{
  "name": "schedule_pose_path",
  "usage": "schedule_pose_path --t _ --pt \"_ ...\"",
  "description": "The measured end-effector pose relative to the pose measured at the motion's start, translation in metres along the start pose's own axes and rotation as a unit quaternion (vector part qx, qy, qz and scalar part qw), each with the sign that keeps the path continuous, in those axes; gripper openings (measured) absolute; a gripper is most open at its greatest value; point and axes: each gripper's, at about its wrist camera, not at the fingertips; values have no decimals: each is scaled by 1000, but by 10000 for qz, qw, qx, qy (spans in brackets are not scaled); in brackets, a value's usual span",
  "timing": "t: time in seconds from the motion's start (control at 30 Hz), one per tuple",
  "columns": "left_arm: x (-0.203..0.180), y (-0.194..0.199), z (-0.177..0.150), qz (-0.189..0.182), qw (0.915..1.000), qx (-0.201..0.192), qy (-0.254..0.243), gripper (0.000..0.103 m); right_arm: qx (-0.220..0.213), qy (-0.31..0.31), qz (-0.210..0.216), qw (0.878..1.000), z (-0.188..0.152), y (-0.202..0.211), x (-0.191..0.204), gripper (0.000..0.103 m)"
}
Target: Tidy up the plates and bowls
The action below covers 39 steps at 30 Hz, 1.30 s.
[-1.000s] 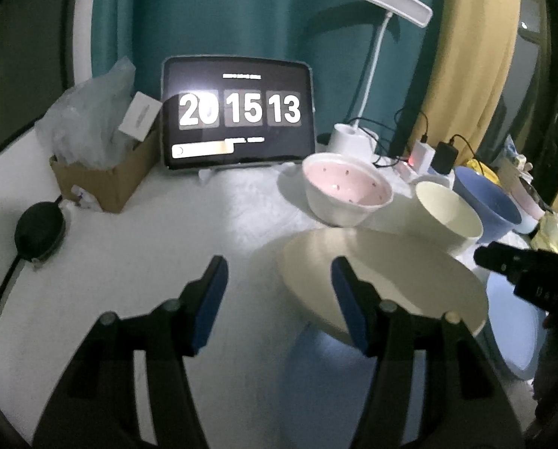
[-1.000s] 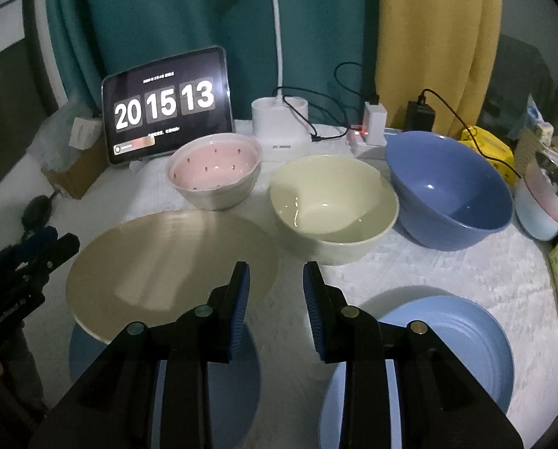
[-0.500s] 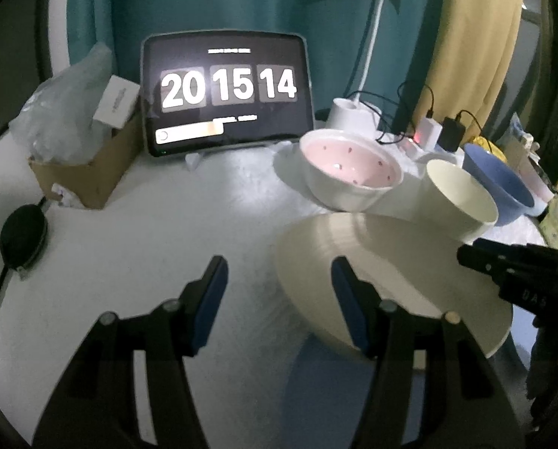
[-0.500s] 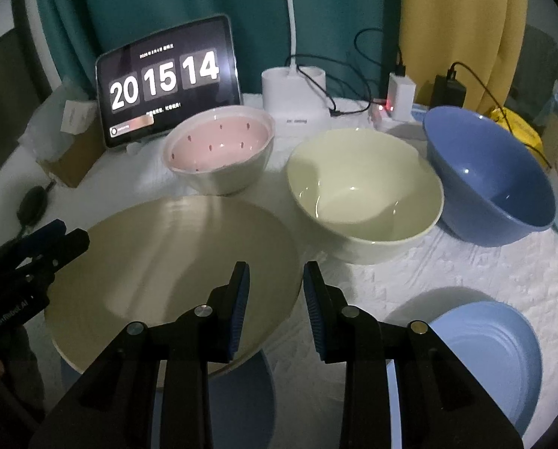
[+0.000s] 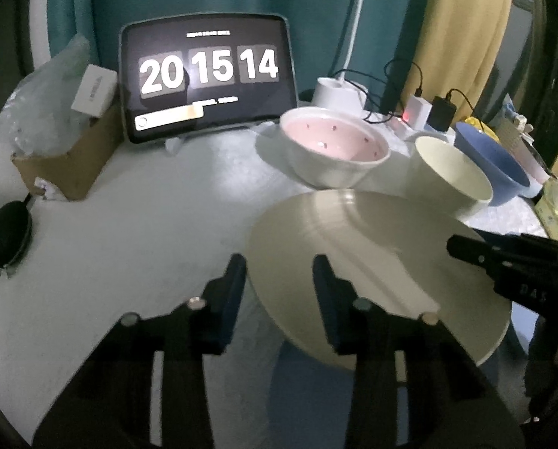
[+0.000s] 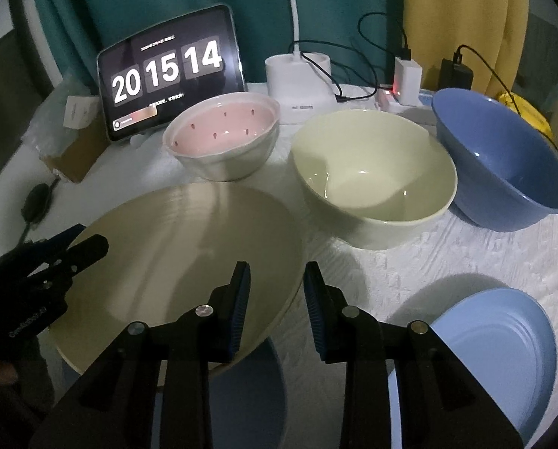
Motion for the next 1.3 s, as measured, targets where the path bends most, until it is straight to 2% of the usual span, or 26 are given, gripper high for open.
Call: schedule_pose_path --t 0.33,0.63,1.3 --pt "-2 14 -10 27 10000 -32 -9 33 -93 48 -43 9999 -10 14 1 29" --pt "-12 34 -18 20 9997 -234 -93 33 -290 90 -89 9995 -21 34 -2 29" --pt "-61 68 -33 -97 9977 -490 -454 33 -657 -122 -152 9976 -53 78 -32 29"
Point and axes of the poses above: each gripper's, at about its wrist camera, not at the fingertips, and y roughly against the way its jaws point, x to its left, z to its top, and after that the axes turned 5 degrees about x, right-handed
